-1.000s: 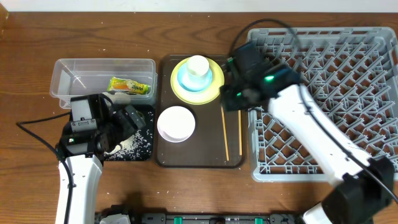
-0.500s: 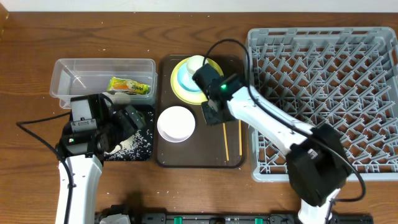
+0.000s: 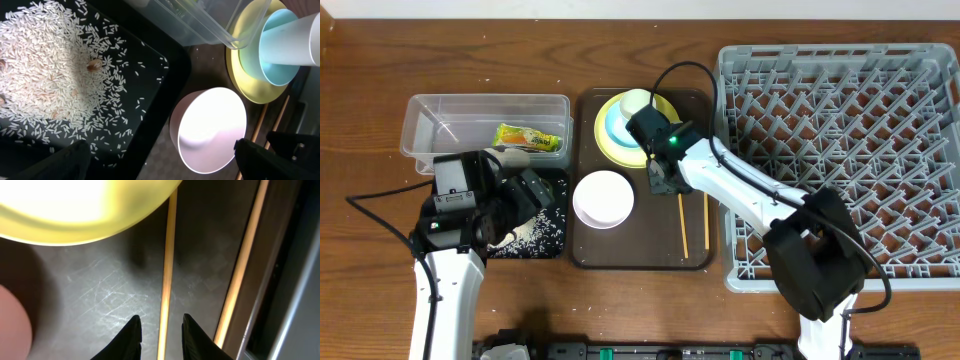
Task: Sort waste into correct bins and load items into the dishwasher rack
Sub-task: 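Reach the right gripper to the brown tray and grasp a chopstick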
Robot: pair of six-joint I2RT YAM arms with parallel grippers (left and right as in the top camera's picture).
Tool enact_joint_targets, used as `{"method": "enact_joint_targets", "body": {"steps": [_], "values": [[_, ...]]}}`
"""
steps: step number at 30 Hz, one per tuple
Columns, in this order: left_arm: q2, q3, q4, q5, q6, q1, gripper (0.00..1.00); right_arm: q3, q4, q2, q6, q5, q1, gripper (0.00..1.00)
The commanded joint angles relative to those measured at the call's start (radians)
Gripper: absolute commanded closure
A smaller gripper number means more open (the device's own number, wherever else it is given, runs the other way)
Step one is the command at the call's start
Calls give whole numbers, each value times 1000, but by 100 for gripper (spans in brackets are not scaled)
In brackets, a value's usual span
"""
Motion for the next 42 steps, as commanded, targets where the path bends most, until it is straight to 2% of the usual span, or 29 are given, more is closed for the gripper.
{"method": "enact_joint_targets", "body": {"steps": [1,26,37,42], "values": [[2,14,-2,9,-5,4,5,-15,11,20,22,26,-1,75],[2,14,-2,8,-5,4,5,-39,38,20,25,-5,-43,78],[2,14,-2,8,-5,3,5,-169,187,20,30,-58,-41,79],[2,14,-2,8,-5,4,5,-168,191,20,31,-63,-41,84]]}}
